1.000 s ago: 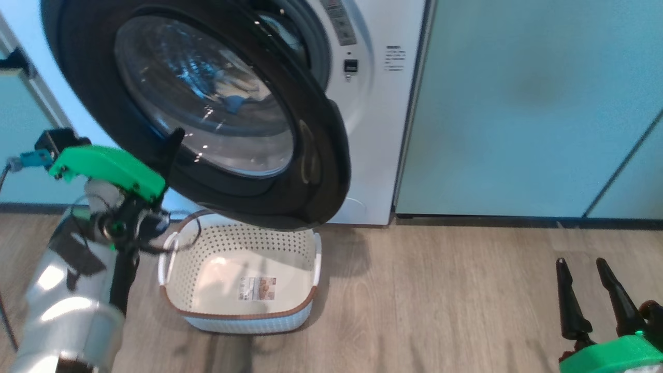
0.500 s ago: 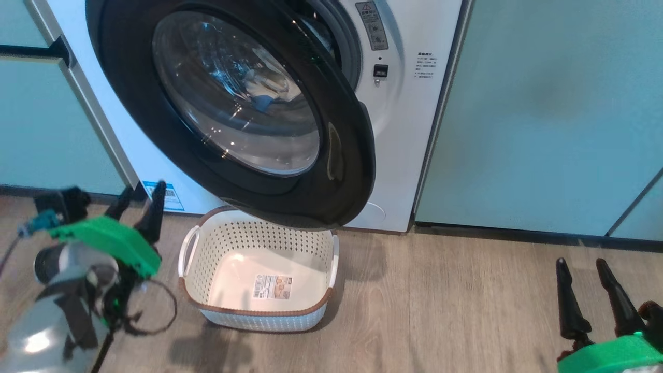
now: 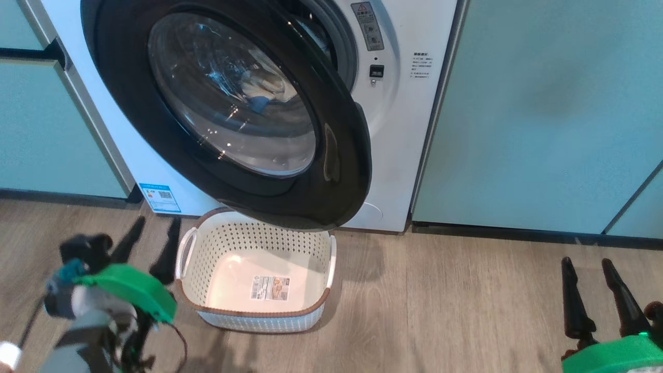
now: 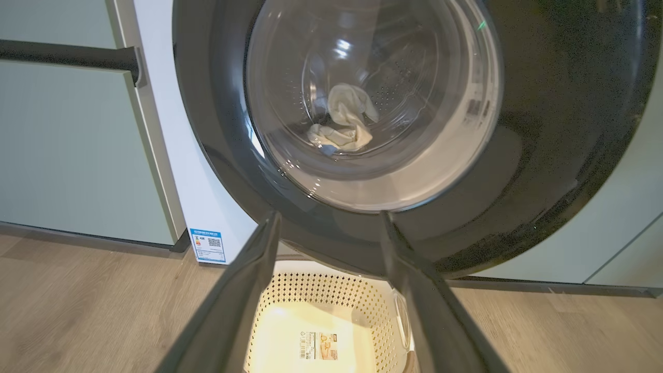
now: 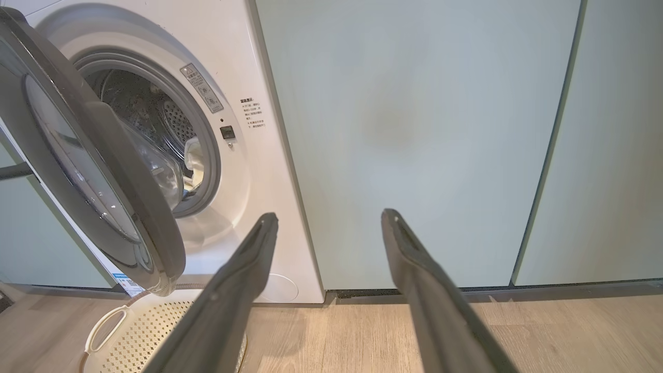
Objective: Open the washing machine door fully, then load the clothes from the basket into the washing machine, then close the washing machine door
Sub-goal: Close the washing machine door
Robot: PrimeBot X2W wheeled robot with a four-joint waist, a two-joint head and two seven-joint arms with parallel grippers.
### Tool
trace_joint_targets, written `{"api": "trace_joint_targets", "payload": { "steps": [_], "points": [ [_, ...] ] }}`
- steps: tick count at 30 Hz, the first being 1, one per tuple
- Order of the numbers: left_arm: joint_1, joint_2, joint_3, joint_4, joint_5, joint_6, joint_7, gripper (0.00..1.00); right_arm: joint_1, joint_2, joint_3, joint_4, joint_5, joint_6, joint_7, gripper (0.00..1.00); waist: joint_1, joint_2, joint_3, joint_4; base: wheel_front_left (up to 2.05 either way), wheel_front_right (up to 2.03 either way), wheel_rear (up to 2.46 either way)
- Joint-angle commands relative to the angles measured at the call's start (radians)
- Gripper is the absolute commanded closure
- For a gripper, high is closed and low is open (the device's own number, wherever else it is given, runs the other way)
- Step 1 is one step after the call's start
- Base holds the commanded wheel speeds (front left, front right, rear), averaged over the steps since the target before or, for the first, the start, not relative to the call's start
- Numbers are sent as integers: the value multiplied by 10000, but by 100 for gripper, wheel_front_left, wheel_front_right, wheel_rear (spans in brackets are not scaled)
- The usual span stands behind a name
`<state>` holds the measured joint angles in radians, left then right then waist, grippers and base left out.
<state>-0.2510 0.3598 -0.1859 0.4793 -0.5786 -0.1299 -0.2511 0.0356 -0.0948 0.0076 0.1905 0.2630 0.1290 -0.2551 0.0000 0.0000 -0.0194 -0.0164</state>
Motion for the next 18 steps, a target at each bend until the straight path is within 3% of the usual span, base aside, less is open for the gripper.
{"api": "trace_joint_targets", "payload": {
  "steps": [1, 8, 18],
  "points": [
    [-224, 196, 608, -420, 279, -7, -104, 0, -235, -144, 140, -363, -20, 17, -67, 0, 0, 0, -2, -8, 0, 0, 0],
    [539, -479, 1264, -942, 1314, -7, -105, 0, -191, -132, 49, -355, -9, 17, -67, 0, 0, 0, -37, -36, 0, 0, 0],
    [853, -896, 1795, -1012, 1948, -7, -106, 0, -7, -8, -24, -364, -26, 17, -67, 0, 0, 0, -73, -5, 0, 0, 0]
  ]
}}
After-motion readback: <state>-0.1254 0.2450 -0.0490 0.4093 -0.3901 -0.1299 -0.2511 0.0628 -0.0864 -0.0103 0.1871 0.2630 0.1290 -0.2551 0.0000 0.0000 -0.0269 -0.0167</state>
